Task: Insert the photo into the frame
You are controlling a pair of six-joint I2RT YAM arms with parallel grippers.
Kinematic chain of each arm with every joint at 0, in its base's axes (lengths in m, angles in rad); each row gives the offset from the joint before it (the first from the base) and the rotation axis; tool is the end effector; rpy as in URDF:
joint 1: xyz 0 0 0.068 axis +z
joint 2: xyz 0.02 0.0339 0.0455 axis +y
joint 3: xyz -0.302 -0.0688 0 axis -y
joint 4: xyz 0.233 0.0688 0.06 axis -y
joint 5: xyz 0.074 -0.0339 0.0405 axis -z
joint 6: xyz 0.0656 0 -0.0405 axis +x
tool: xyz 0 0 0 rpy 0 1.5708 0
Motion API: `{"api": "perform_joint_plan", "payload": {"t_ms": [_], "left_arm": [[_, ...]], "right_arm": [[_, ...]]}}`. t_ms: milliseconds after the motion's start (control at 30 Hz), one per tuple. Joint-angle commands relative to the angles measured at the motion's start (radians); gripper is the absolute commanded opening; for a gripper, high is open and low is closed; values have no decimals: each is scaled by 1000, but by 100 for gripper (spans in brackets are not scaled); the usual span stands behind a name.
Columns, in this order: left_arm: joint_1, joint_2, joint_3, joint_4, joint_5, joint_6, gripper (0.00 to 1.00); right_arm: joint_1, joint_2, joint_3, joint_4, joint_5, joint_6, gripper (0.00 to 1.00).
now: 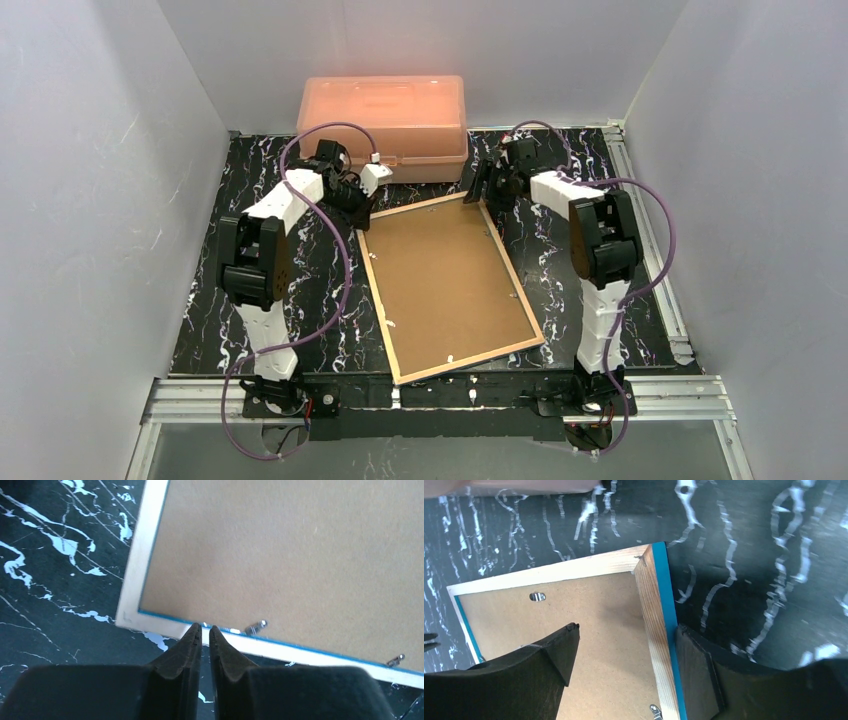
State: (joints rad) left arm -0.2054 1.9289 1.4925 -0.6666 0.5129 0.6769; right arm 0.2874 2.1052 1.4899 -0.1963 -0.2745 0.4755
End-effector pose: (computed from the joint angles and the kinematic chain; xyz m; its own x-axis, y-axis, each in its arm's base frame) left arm 0.4061 -0.1175 0.2352 -0.4341 0.6479 -0.6258 0.8547 0.5157 -0.0590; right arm 0.4679 0.1568 0.1884 -0.8253 0.2155 -0.5220 -0.0832 0.8678 0.4899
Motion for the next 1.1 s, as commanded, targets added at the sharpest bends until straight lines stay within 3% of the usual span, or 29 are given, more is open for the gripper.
{"api": "perform_joint_plan", "payload": {"t_ms": [0,500,733,933,1067], "left_arm": [[29,-40,-6,31,25,-54,11],[156,-13,-65,-115,121,-1,13],[158,20,-92,-26,80,-65,14],[169,27,-135,67,-85,-122,10],[209,27,-155,38,-51,-115,6]], "right_arm": [[73,49,79,21,-87,-8,77],[247,156,289,-74,-178,-115,76],[270,186,373,-144,-249,-137,76],[292,78,242,-116,-158,-134,77],[285,-105,89,-103,-36,-102,80]]}}
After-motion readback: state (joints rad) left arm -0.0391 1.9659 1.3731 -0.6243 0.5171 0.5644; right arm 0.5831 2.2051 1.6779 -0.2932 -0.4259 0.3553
